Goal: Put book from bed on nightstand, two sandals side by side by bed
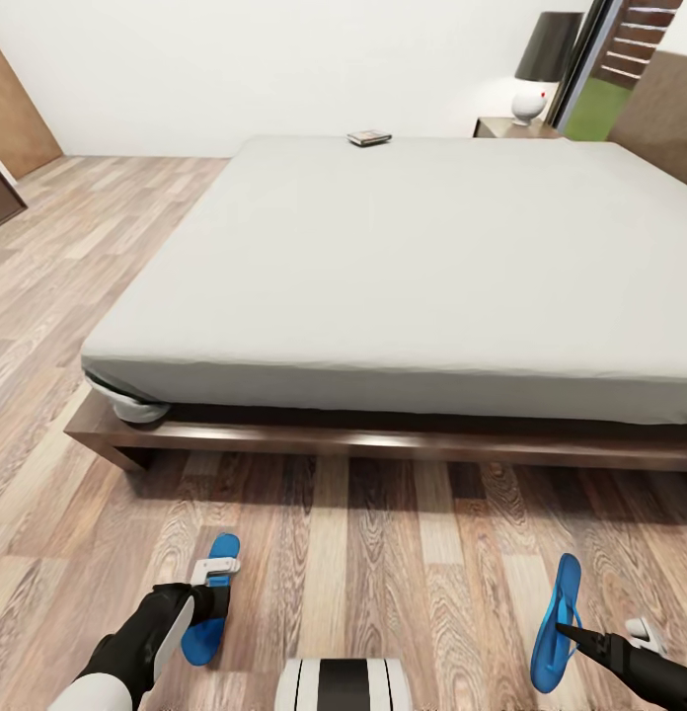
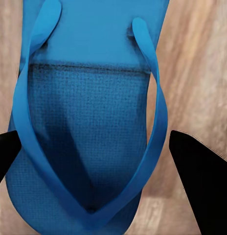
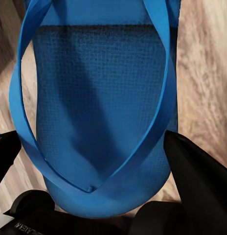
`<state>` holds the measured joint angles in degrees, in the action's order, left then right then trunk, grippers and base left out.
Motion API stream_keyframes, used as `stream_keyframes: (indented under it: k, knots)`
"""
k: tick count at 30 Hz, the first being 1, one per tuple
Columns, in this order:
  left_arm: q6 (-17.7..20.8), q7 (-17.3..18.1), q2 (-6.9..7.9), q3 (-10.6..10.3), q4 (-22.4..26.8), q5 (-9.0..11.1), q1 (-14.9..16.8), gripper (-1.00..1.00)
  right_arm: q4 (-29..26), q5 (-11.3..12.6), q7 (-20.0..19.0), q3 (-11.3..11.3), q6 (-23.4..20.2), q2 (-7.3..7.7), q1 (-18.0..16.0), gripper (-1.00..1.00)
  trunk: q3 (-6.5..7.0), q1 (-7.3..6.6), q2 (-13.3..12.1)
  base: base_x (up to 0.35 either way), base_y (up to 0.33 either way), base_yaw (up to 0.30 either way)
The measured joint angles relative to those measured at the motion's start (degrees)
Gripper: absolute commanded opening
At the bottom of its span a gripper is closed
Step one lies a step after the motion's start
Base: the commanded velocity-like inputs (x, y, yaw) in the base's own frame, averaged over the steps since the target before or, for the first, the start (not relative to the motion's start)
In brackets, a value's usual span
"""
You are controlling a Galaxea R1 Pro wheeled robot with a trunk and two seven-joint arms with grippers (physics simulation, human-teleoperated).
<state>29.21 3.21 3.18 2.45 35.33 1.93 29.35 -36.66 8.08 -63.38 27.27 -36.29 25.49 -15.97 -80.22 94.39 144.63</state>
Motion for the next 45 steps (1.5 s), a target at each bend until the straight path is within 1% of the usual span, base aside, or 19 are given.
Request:
stream_keyframes:
  k: [6, 14, 25, 31, 37, 45]
  knots:
    - [-0.01, 0.05, 0.0, 0.0, 0.0, 0.07, 0.0, -1.0, 0.0, 0.0, 0.0, -0.02, 0.01, 0.0, 0.0, -1.0, -1.33, 0.15, 0.08, 0.0, 0.0, 0.0]
    - [0.04, 0.1, 0.04, 0.04, 0.02, 0.16, 0.0, -1.0, 0.0, 0.05, 0.0, -0.02, -0.04, 0.0, -0.01, -1.0, -1.34, 0.15, 0.08, 0.0, 0.021, 0.0]
    - [0.01, 0.18, 0.38, 0.36, 0.12, 0.33, 0.0, -1.0, 0.03, 0.08, 0.03, -0.07, -0.03, 0.0, -0.01, -1.0, -1.34, 0.15, 0.08, 0.01, 0.265, 0.0]
    - [-1.49, 0.09, 0.57, 0.45, 0.03, 0.17, 0.0, -1.0, 0.01, 0.04, 0.01, -0.07, -0.03, 0.0, -0.01, -1.0, -1.33, 0.12, 0.08, 0.278, 0.121, 0.0]
    - [-1.73, 0.09, 0.54, 0.49, 0.02, 0.23, 0.0, -1.0, 0.02, 0.03, 0.01, -0.05, 0.0, -0.01, -0.01, -1.0, -1.33, 0.12, 0.08, 0.304, 0.11, 0.0]
    - [-2.02, 0.08, 0.53, 0.48, 0.01, 0.24, 0.0, -1.0, 0.01, 0.06, 0.01, -0.06, -0.04, 0.0, -0.01, -1.0, -1.34, 0.15, 0.08, 0.058, 0.074, 0.0]
